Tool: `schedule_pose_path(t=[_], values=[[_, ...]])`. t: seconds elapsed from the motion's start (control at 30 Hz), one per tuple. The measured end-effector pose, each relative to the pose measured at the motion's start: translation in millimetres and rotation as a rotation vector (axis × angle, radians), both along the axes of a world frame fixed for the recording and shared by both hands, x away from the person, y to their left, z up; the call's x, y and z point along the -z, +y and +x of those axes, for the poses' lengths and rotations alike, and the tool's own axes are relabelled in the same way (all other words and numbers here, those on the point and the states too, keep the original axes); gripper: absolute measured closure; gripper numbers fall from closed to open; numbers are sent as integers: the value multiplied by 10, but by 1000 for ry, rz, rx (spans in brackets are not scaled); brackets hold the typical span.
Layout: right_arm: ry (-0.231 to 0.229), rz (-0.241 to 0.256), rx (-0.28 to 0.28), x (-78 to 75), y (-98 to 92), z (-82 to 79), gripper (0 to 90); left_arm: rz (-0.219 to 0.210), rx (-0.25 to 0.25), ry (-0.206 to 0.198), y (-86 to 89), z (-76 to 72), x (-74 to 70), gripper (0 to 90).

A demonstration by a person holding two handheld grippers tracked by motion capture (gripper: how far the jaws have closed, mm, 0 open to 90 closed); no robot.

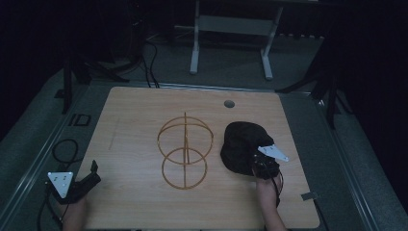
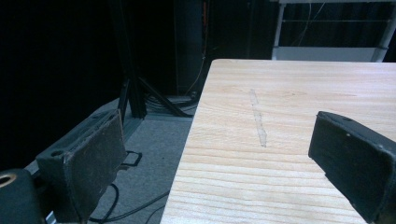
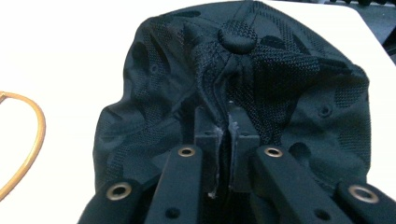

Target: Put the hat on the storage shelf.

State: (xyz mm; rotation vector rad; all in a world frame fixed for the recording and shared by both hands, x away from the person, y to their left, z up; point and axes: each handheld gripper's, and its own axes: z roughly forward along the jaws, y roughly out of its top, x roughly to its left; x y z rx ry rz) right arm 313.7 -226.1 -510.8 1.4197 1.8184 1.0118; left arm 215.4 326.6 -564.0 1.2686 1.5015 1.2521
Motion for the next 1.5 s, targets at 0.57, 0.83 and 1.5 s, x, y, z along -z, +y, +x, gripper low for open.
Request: schedule_pose_path(t=[0.57, 0.83, 1.5], values=[[-106, 7, -22, -401, -93, -111, 870, -5, 1, -2, 4, 0, 0, 42], [-152, 30, -16, -689, -247, -131, 869, -6, 3, -2, 6, 0, 0, 42], [-282, 64, -56, -1381, -392, -284, 869, -4, 4, 0, 4, 1, 0, 42]])
